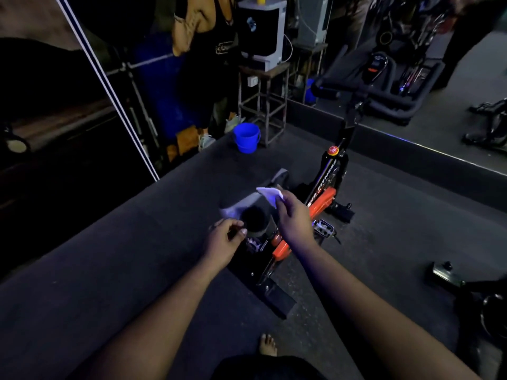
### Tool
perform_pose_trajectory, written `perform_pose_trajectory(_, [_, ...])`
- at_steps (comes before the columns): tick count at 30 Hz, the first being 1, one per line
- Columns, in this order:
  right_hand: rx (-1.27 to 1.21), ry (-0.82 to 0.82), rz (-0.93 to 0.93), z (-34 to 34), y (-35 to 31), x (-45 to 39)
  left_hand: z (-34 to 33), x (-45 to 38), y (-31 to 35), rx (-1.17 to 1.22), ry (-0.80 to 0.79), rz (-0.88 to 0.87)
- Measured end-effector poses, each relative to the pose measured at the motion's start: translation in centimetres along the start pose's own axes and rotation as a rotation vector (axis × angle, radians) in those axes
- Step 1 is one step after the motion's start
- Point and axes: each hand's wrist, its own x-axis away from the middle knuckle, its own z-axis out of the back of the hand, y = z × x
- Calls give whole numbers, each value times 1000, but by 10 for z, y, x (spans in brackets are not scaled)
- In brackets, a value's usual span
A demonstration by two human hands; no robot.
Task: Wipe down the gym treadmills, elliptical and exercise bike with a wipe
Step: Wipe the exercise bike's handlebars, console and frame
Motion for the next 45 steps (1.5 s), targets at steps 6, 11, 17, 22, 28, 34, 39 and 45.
perform_pose_trajectory(6, [529, -421, 116, -59, 65, 1, 13, -39, -8, -420, -204, -21])
perform_pose_trajectory(11, [593, -381, 187, -74, 91, 15, 16, -68, -27, -578, -384, -84])
perform_pose_trajectory(17, [618, -379, -9, -69, 92, -35, 27, -109, -38, -683, -622, -235])
perform_pose_trajectory(22, [570, -353, 98, -74, 78, 12, 24, -139, -36, -751, -769, -396])
perform_pose_trajectory(28, [660, -200, -122, -89, 74, -28, 20, -148, -45, -684, -786, -453])
perform_pose_trajectory(34, [651, -244, -357, -109, 48, -19, 17, -149, -54, -600, -786, -495])
perform_pose_trajectory(39, [769, -245, -394, -130, 32, 14, 17, -151, -53, -640, -779, -555])
perform_pose_trajectory(45, [728, -184, -566, -116, 49, -51, 22, -153, -48, -637, -852, -546])
